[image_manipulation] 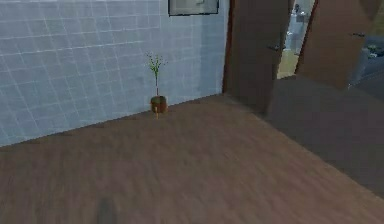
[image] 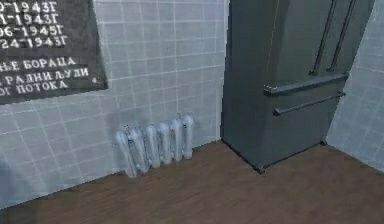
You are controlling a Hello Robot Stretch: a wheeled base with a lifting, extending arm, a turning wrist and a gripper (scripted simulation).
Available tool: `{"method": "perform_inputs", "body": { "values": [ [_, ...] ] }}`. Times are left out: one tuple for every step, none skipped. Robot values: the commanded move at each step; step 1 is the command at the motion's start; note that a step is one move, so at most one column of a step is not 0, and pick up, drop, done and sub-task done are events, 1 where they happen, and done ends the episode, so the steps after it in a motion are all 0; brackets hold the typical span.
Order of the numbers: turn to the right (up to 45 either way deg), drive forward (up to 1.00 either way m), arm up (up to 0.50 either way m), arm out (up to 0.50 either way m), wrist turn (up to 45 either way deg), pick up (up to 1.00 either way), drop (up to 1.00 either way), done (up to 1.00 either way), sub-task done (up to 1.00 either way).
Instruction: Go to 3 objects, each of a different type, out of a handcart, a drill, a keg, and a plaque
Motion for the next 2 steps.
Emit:
{"method": "perform_inputs", "body": {
  "values": [
    [0.0, 0.35, 0.0, 0.0, 0.0, 0.0, 0.0, 0.0, 0.0],
    [-27.0, 0.0, 0.0, 0.0, 0.0, 0.0, 0.0, 0.0, 0.0]
  ]
}}
